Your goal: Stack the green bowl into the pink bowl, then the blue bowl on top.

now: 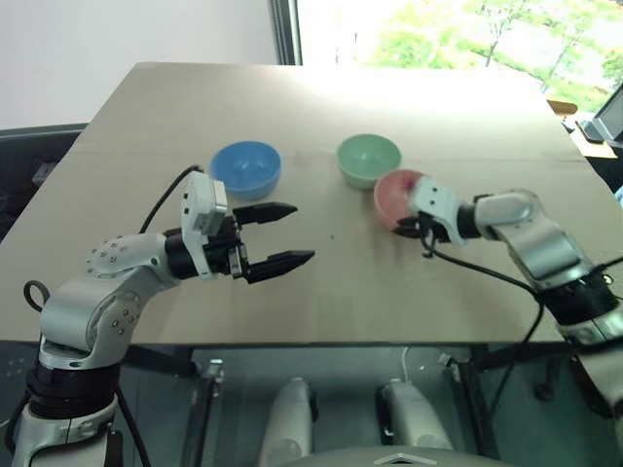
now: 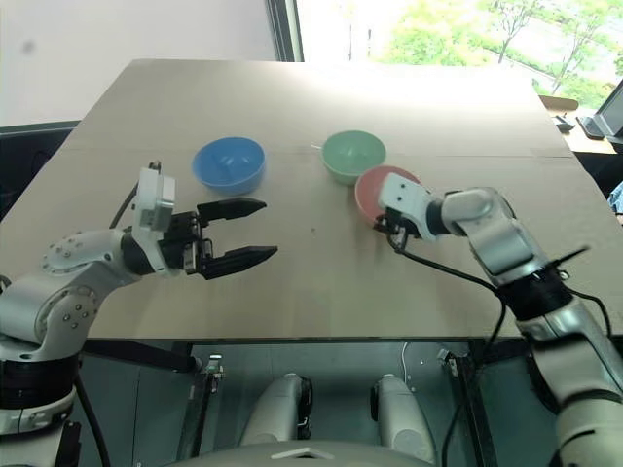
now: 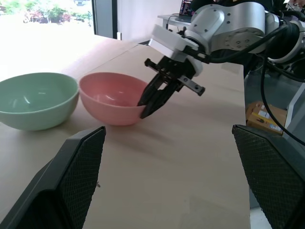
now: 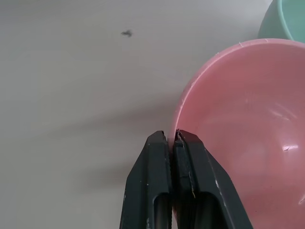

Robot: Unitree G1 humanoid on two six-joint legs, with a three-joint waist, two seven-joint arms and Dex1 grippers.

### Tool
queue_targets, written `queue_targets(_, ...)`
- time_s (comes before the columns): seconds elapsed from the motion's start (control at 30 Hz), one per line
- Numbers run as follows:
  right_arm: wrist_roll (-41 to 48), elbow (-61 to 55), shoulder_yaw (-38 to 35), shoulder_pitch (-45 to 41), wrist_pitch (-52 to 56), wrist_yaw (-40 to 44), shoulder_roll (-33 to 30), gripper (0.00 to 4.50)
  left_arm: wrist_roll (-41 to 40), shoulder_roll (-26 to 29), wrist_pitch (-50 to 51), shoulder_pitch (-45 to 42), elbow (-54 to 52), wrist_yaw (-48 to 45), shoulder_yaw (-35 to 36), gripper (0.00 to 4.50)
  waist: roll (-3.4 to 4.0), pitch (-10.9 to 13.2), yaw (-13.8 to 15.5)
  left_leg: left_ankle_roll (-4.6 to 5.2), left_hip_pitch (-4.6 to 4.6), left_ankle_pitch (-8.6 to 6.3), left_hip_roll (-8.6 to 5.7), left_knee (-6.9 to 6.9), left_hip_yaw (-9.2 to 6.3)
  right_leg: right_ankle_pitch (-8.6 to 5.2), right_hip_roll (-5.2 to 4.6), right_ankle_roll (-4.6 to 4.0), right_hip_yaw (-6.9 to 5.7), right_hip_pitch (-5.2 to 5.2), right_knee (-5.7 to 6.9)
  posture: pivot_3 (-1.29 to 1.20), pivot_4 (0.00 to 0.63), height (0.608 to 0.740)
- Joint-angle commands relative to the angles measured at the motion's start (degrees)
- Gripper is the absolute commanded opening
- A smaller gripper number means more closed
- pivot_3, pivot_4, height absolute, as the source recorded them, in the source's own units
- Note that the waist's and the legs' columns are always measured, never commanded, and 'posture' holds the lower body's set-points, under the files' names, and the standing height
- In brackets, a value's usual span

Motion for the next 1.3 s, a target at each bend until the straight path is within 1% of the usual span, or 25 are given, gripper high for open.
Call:
queue_targets(0.03,-1.34,1.4,-0.38,-1.42,-2.37,1.36,-0.38,0.01,-0.99,0.16,-0.43,-0.17,-2.33,0.47,0.92,4.5,0.0,0.0,0.36,0.0,-0.02,0.0,-0.01,-0.01,-0.01,0.0,-0.01,0.0,-0.01,0.0,0.0,0.0,0.15,0.74)
queue_targets(0.3,-0.1,-3.69,-1.82,1.06,0.63,7.4,-5.11,0.01,-0.98,-0.27,-0.88,0.92,-2.12,1.39,1.62,4.5,0.01,0.0,0.34,0.0,-0.02,0.0,-0.01,-0.04,-0.01,0.0,-0.02,0.0,-0.03,0.01,-0.04,0.0,0.15,0.74)
queue_targets(0.43,0.34,-5.57,-2.51,2.02,2.21,7.83,-6.23,1.4,-0.96,-0.36,-0.35,1.45,-2.13,2.64,2.1,4.5,0.01,0.01,0.19,0.0,-0.01,0.0,-0.01,-0.03,-0.01,0.0,-0.02,0.0,-0.03,0.0,-0.04,0.0,0.15,0.74)
queue_targets(0.47,0.39,-5.78,-2.71,2.16,2.49,7.72,-6.31,1.6,-1.14,-0.28,-0.25,1.76,-2.3,2.71,2.23,4.5,0.01,0.01,0.13,0.0,-0.01,0.0,-0.01,-0.04,0.0,0.0,-0.02,0.0,-0.03,0.0,-0.04,0.0,0.15,0.74)
queue_targets(0.5,0.42,-5.94,-3.02,2.27,2.81,7.43,-6.31,2.04,-1.2,-0.15,-0.37,2.15,-2.44,2.62,2.37,4.5,0.01,0.01,0.11,0.0,-0.02,0.0,-0.01,-0.04,0.0,0.0,-0.02,0.0,-0.02,0.0,-0.04,0.0,0.15,0.74)
queue_targets(0.57,0.61,-6.37,-3.43,2.37,3.4,7.13,-6.4,2.56,-1.07,0.07,-0.86,2.71,-2.54,2.23,2.57,4.5,0.01,0.01,0.09,0.0,-0.02,0.0,-0.01,-0.04,0.0,0.0,-0.02,0.0,-0.02,-0.01,-0.03,0.0,0.15,0.74)
queue_targets(0.7,1.8,-8.39,-5.43,1.63,5.36,6.65,-7.04,4.43,-0.28,0.41,-1.55,2.92,-2.01,2.23,3.12,4.5,0.01,0.01,0.2,0.0,-0.02,0.0,-0.01,-0.04,0.0,0.0,-0.02,0.0,-0.02,-0.02,-0.03,0.0,0.15,0.74)
queue_targets(0.8,3.37,-8.91,-8.76,-0.5,7.89,4.92,-6.55,4.43,0.74,0.72,-2.12,3.44,-2.02,2.72,3.62,4.5,0.01,0.02,0.2,0.0,-0.03,0.0,-0.01,-0.04,0.0,0.0,-0.03,0.0,-0.02,-0.01,-0.04,0.0,0.15,0.74)
queue_targets(0.87,4.0,-8.09,-9.85,-3.17,7.09,4.76,-6.3,4.43,0.96,0.64,-2.08,4.39,-2.4,3.61,4.36,4.5,0.04,0.03,0.05,0.0,-0.03,0.0,-0.01,-0.04,0.01,0.0,-0.03,0.0,-0.01,-0.02,-0.04,0.0,0.15,0.74)
queue_targets(0.93,3.96,-5.08,-10.08,-7.16,5.83,3.67,-4.53,4.43,1.43,0.6,-2.21,5.49,-2.57,4.78,5.12,4.5,0.07,0.05,-0.19,0.0,-0.02,0.0,-0.01,-0.05,0.03,0.0,-0.03,0.0,0.01,-0.04,-0.03,0.0,0.15,0.74)
queue_targets(1.07,-0.88,8.66,-7.06,-15.32,-1.89,-2.08,2.64,4.43,2.42,0.3,-2.46,6.44,-2.23,7.64,6.02,4.5,0.06,0.04,-0.87,0.0,0.02,0.0,0.05,-0.09,0.03,0.0,0.03,-0.01,0.0,-0.06,-0.01,0.0,0.15,0.74)
queue_targets(1.13,-1.94,12.21,-6.74,-16.74,-3.76,-2.7,4.14,4.43,2.6,0.32,-2.53,6.48,-2.18,8.06,5.98,4.5,0.05,0.04,-0.84,0.0,0.0,0.0,0.05,-0.09,0.03,0.0,0.02,-0.01,0.0,-0.06,-0.01,0.0,0.15,0.74)
queue_targets(1.23,-2.59,14.2,-6.97,-17.34,-5.37,-2.43,4.73,4.43,2.54,0.36,-2.53,6.5,-2.24,8.26,5.94,4.5,0.06,0.07,0.01,0.0,-0.12,0.0,-0.04,-0.09,0.03,0.01,-0.08,-0.01,-0.02,-0.09,-0.06,0.0,0.15,0.74)
queue_targets(1.27,-3.41,18.55,-6.32,-18.89,-6.96,-4.06,7.26,4.43,2.92,0.33,-2.34,6.56,-2.3,9.12,6.03,4.5,0.06,0.07,0.14,0.0,-0.16,-0.01,-0.05,-0.11,0.04,0.01,-0.09,0.0,-0.02,-0.1,-0.13,0.0,0.15,0.74)
queue_targets(1.3,-4.43,26.65,-5.57,-21.81,-9.39,-7.3,11.98,4.43,3.59,0.72,-1.96,7.44,-2.86,10.27,6.81,4.5,0.05,0.06,0.04,0.0,-0.16,-0.01,-0.05,-0.12,0.04,0.01,-0.09,0.0,-0.02,-0.1,-0.15,0.0,0.15,0.74)
